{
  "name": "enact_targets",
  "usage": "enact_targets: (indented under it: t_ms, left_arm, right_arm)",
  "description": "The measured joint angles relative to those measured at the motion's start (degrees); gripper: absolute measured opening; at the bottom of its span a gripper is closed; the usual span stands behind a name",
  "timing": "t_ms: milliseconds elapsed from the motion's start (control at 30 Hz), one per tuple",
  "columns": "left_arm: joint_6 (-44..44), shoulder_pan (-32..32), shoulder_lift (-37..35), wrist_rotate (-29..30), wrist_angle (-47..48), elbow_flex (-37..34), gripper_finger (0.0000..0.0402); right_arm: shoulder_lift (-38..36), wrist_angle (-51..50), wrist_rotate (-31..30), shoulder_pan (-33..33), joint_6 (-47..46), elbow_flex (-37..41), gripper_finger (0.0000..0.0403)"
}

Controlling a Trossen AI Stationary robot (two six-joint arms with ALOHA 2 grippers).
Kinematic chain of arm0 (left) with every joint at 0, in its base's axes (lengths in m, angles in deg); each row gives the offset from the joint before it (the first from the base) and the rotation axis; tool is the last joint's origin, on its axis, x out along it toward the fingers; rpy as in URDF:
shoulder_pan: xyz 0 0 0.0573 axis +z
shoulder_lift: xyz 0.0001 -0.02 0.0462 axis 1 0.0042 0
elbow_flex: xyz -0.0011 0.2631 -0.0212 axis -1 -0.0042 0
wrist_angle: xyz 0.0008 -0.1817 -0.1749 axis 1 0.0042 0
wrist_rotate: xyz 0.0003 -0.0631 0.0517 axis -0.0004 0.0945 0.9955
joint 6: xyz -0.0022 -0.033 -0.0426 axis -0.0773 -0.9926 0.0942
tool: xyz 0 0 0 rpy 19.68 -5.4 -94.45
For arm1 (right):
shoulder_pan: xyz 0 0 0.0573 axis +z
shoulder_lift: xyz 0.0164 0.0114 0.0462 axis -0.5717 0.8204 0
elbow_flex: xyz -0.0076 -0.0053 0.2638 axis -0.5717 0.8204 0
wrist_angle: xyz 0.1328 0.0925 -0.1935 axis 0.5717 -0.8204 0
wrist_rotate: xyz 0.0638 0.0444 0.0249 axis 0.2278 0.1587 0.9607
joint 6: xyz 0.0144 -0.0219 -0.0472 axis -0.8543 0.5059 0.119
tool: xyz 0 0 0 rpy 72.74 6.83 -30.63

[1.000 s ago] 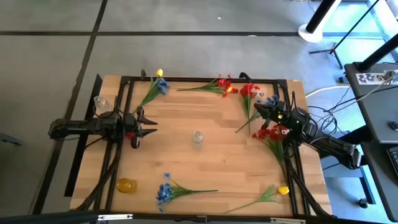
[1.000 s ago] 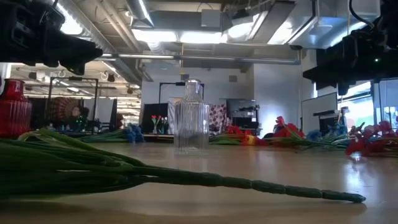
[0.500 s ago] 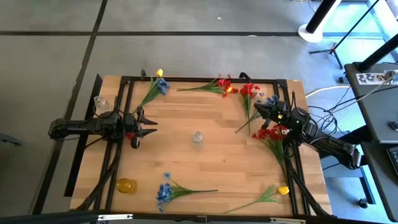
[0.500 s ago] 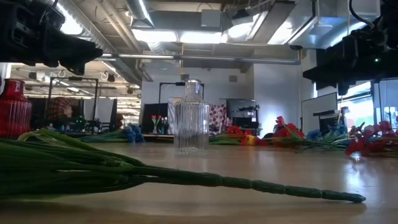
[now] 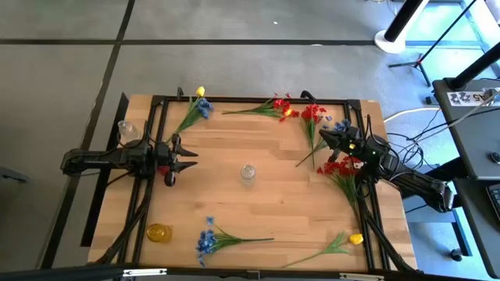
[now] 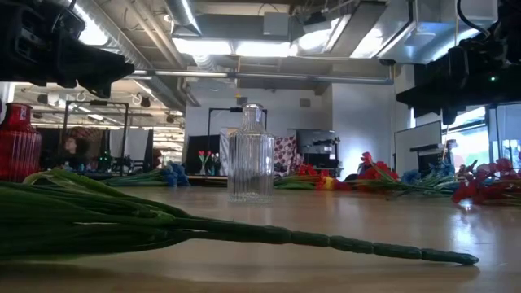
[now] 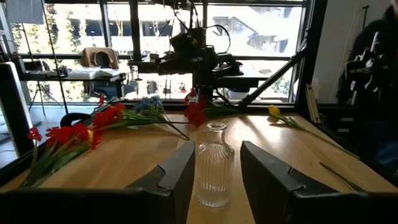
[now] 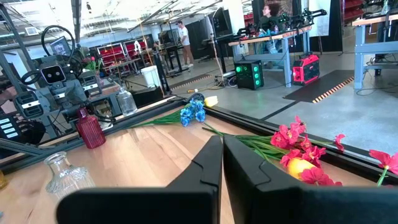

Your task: Sort flowers into vase by color

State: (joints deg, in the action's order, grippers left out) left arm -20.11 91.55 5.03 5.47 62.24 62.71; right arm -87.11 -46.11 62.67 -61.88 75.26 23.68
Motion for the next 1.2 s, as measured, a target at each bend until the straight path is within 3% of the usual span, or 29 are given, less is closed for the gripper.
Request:
enact_targets:
  t_ms: [567, 733, 867, 933, 1100, 1200]
  left_arm:
    - [0.0, 0.0, 0.0, 0.0, 0.0, 0.0, 0.0125]
    - [0.0, 0.0, 0.0, 0.0, 0.0, 0.0, 0.0125]
    - [0.0, 0.0, 0.0, 0.0, 0.0, 0.0, 0.0125]
    - [0.0, 0.0, 0.0, 0.0, 0.0, 0.0, 0.0125]
    - [0.0, 0.0, 0.0, 0.0, 0.0, 0.0, 0.0125]
    - [0.0, 0.0, 0.0, 0.0, 0.0, 0.0, 0.0125]
  right_arm:
    - [0.0, 0.2, -0.1, 0.0, 1.0, 0.0, 0.0017]
    - [-0.2, 7.7, -10.6, 0.0, 31.0, 0.0, 0.0017]
    - [-0.3, 8.9, -15.5, 0.0, 35.5, 0.0, 0.0017]
    - [-0.3, 8.6, -15.3, 0.0, 32.8, 0.0, 0.0017]
    - [-0.3, 9.1, -3.0, 0.1, 1.4, 0.0, 0.0017]
    - [0.2, 13.4, -8.2, 0.0, -3.2, 0.0, 0.0017]
